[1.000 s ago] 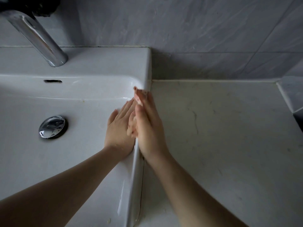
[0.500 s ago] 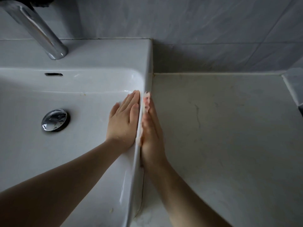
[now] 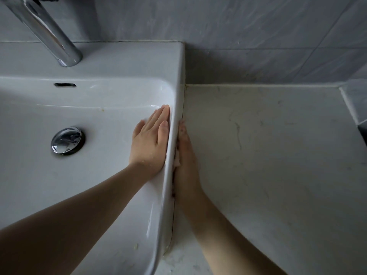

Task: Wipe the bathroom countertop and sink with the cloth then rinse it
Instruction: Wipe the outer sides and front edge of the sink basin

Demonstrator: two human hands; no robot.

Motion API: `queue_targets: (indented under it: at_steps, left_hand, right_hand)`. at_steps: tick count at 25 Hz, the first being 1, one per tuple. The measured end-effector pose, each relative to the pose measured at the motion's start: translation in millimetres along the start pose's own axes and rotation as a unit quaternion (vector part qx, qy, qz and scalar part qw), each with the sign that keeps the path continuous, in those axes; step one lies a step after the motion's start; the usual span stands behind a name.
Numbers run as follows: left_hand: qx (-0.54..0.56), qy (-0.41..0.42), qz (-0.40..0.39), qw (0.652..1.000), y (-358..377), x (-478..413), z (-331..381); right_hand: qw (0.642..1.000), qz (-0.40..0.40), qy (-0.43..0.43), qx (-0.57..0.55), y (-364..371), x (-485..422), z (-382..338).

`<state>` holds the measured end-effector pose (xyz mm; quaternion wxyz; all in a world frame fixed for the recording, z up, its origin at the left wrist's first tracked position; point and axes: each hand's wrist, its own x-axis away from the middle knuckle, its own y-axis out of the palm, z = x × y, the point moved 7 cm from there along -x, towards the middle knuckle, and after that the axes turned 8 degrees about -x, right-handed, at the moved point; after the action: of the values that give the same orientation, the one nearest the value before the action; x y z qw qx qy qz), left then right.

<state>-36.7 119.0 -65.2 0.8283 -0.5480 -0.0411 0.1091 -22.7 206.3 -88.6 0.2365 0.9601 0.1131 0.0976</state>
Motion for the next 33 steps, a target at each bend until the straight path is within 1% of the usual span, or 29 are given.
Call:
queue_targets:
  at_steps: [1, 2, 3, 4, 7, 9, 11, 12, 13, 14, 15, 17, 18, 19, 20, 21, 22, 24, 25, 26, 27, 29, 30, 31, 33]
  left_hand:
    - [0.002, -0.001, 0.002, 1.000, 0, 0, 1]
    - [0.008, -0.007, 0.006, 1.000, 0, -1, 1]
    - [0.015, -0.014, 0.010, 1.000, -1, -1, 0]
    - [0.020, -0.013, 0.013, 1.000, -1, -2, 0]
    - [-0.009, 0.006, 0.007, 1.000, 3, -4, -2]
    - [-0.037, 0.022, 0.004, 0.999, 6, -7, -6]
    - [-0.059, 0.038, -0.001, 0.998, 9, -8, -6]
    - [-0.053, 0.040, -0.010, 0.998, 8, -8, -4]
    - [-0.014, 0.020, -0.025, 0.999, 6, -7, -3]
    - [0.033, -0.011, -0.041, 0.999, 4, -5, -1]
    - [0.067, -0.035, -0.059, 0.995, 3, -1, -3]
    - [0.034, -0.010, -0.078, 0.996, 1, 17, 1]
    - [0.005, 0.042, -0.069, 0.997, 3, 28, 3]
    - [0.003, 0.099, -0.049, 0.994, 3, 39, 7]
    - [0.026, 0.115, -0.046, 0.992, 3, 47, 6]
    - [0.053, 0.106, -0.049, 0.992, 1, 50, 4]
    - [0.069, 0.079, -0.062, 0.993, 1, 51, 4]
    - [0.087, 0.019, -0.079, 0.993, 0, 49, 7]
    - [0.131, -0.017, -0.082, 0.988, 1, 48, 6]
    - [0.162, -0.041, -0.079, 0.983, -1, 49, 5]
    - [0.167, -0.041, -0.075, 0.982, 0, 47, 2]
    - [0.066, 0.025, -0.089, 0.993, 6, 49, 0]
    - [0.022, 0.061, -0.099, 0.993, 10, 49, -2]
    - [0.013, 0.072, -0.100, 0.992, 10, 48, -2]
    - [0.056, 0.035, -0.097, 0.993, 7, 47, 1]
  right_hand:
    - [0.999, 0.008, 0.031, -0.010, 1, -22, -3]
    - [0.998, 0.037, 0.043, 0.010, 0, -46, -8]
    - [0.999, 0.040, 0.013, 0.028, -1, -58, -19]
    - [0.998, 0.038, 0.008, 0.040, 0, -58, -28]
    - [0.999, 0.043, 0.005, 0.006, 3, -24, -29]
    - [0.998, 0.044, 0.006, 0.046, 9, 10, -28]
    - [0.993, 0.043, 0.018, 0.104, 16, 6, -34]
    - [0.989, 0.055, 0.030, 0.134, 19, -9, -39]
    - [0.985, 0.076, 0.040, 0.147, 20, -21, -46]
    - [0.985, 0.074, 0.040, 0.152, 19, -34, -47]
    - [0.986, 0.072, 0.035, 0.147, 20, -34, -46]
    - [0.990, 0.048, 0.012, 0.134, 18, -7, -40]
    - [0.991, 0.043, 0.002, 0.125, 17, 19, -37]
    - [0.994, 0.034, 0.009, 0.107, 18, 44, -33]
    - [0.994, 0.017, 0.010, 0.105, 20, 62, -31]
    - [0.995, 0.015, 0.004, 0.094, 16, 68, -26]
    - [0.996, 0.015, 0.010, 0.084, 14, 61, -25]
    - [0.997, 0.044, 0.023, 0.057, 9, 18, -25]
    - [0.996, 0.071, 0.041, 0.045, 9, 1, -28]
    - [0.996, 0.074, 0.041, 0.021, 13, -5, -32]
    - [0.998, 0.062, 0.025, 0.004, 14, 0, -32]
    - [0.999, 0.029, -0.025, 0.024, 18, 34, -31]
    - [0.999, 0.000, -0.037, 0.022, 25, 55, -37]
    - [0.998, -0.019, -0.054, 0.017, 28, 66, -41]
    - [0.998, 0.014, -0.051, 0.019, 21, 35, -30]
